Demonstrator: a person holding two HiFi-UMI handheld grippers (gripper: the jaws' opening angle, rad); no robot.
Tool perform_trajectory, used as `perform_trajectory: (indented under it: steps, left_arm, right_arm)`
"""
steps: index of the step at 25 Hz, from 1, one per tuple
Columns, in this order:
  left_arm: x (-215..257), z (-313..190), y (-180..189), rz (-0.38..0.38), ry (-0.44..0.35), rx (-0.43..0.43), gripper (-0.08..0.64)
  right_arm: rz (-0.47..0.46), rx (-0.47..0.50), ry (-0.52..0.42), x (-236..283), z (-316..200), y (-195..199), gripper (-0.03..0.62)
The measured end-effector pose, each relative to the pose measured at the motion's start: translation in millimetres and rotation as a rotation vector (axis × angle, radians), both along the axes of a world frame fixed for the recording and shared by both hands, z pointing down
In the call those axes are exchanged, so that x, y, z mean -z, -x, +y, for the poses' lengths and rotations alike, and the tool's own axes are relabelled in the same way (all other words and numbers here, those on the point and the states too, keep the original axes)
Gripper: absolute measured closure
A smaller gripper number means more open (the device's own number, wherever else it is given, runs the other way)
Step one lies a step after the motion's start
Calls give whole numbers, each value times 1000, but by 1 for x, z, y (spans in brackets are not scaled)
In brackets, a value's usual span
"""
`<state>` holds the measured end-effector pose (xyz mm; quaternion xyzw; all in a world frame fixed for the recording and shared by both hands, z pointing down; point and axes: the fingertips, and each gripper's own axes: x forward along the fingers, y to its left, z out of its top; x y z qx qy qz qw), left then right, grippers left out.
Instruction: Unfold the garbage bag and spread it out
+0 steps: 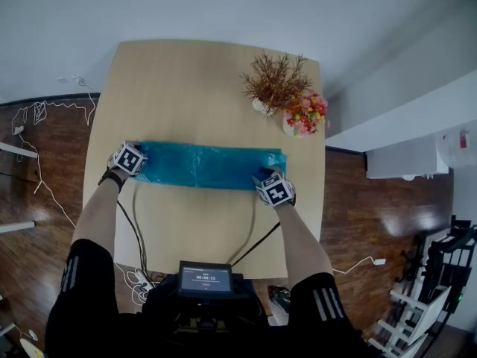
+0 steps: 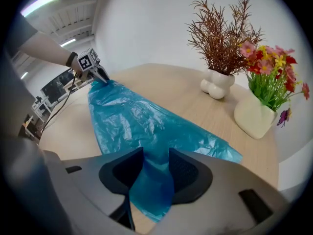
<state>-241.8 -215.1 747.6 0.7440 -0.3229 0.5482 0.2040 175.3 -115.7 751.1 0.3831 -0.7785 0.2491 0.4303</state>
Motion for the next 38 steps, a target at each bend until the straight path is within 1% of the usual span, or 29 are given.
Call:
perform_trajectory:
  steps: [2, 3, 6, 8, 11, 13, 19, 23, 26, 27, 29, 31, 33, 36, 38]
  left_arm:
    - [1, 1, -1, -12, -10, -28, 452]
    - [1, 2, -4, -5, -19, -50, 472]
    - [7, 3, -15, 38, -71, -108, 527]
    - [21, 6, -23, 67, -110, -125, 533]
    - [31, 7, -25, 97, -189, -127, 546]
    - [37, 10, -27, 107, -243, -147, 551]
    - [74, 18, -39, 104, -451, -248, 552]
    - [92, 29, -45, 81, -555, -324, 554]
    - [104, 38, -49, 56, -628, -390, 555]
    - [108, 42, -51, 47, -654, -416, 555]
    - [118, 51, -57, 25, -706, -473, 555]
    - [124, 58, -62, 3, -751, -541, 555]
    - [129, 67, -68, -8, -776, -597, 556]
    - [142, 78, -77, 4, -800, -621, 557]
    - [148, 83, -81, 13, -813, -629, 557]
  right_arm:
    - [-5, -1, -1, 0, -1, 0, 394]
    - [-5, 2, 2, 1, 0, 0, 394]
    - [4, 23, -11, 6, 1, 2, 399]
    - [6, 27, -35, 11, -1, 2, 399]
    - [10, 20, -65, 20, -3, 0, 399]
    - [7, 18, -86, 27, -4, 0, 399]
    - [-35, 57, -158, 55, -17, 17, 399]
    - [-73, 99, -196, 73, -28, 39, 400]
    - [-112, 170, -216, 85, -37, 68, 395]
    - [-125, 207, -218, 89, -38, 80, 380]
    - [-140, 296, -218, 94, -39, 108, 365]
    - [-143, 390, -218, 97, -41, 137, 364]
    - [-146, 470, -215, 97, -44, 165, 364]
    - [-142, 574, -196, 92, -43, 203, 364]
    - [-116, 640, -184, 84, -41, 222, 364]
